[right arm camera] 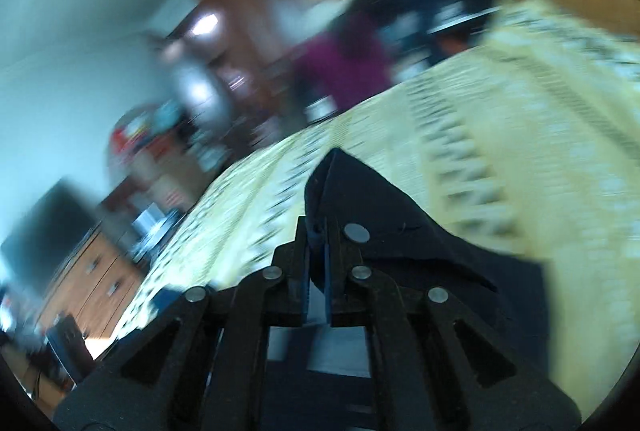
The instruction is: Fold small clothes
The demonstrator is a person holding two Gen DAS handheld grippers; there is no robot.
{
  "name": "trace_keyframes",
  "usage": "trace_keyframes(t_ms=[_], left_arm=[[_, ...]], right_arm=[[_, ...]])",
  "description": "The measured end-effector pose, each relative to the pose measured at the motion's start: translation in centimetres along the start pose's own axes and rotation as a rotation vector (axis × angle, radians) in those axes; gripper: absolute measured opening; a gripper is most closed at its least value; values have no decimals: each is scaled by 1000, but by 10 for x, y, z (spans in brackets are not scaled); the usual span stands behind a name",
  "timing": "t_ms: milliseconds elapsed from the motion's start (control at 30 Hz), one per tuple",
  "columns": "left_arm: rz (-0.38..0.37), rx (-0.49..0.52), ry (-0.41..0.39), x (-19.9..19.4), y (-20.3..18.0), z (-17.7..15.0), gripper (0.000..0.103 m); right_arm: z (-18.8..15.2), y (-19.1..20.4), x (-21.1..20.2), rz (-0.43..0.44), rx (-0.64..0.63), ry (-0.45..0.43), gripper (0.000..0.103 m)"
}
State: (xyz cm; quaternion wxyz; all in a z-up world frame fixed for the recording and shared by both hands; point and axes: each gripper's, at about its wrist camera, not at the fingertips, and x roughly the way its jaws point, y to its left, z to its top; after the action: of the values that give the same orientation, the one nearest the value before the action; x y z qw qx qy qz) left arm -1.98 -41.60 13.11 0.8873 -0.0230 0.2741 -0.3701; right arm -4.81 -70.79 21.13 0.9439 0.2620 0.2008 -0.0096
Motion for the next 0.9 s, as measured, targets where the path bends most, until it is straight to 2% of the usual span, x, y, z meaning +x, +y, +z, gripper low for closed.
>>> trace_keyframes(t_ms=[100, 200, 267, 300, 400, 433, 500, 567, 633, 767, 833, 900], left_arm=[[42, -17, -15, -19, 27, 1, 103], [90, -35, -8, -32, 55, -3, 103], [114, -57, 0, -37, 73, -7, 103], [122, -69, 4, -38, 80, -9, 103], [139, -96, 4, -39, 96, -16, 103], [139, -103, 7, -38, 100, -19, 103], [125, -115, 27, -31, 104, -25, 103], [86, -126, 65, -21, 103, -31, 103], [26, -129, 124, -7, 97, -35, 103], [-83, -157, 279, 39, 70, -50, 103], [-116, -218, 338, 62, 63, -59, 101], [-115, -265, 370, 83, 61, -64, 94]], right_arm=[[-39, 52, 73, 93, -26, 118, 5], [-92, 89, 139, 113, -84, 251, 13], [-126, 99, 173, 108, -81, 365, 17], [-140, 102, 176, 109, -83, 399, 17], [-165, 110, 149, 162, -73, 423, 24], [-165, 105, 139, 168, -80, 411, 33], [-170, 92, 100, 146, -110, 363, 43], [-173, 68, 60, 83, -129, 306, 57], [-180, 34, 24, -28, -113, 283, 60], [-193, -16, -14, -168, -37, 330, 59], [-203, -31, -28, -201, -25, 341, 59], [-209, -43, -38, -219, 0, 344, 59]])
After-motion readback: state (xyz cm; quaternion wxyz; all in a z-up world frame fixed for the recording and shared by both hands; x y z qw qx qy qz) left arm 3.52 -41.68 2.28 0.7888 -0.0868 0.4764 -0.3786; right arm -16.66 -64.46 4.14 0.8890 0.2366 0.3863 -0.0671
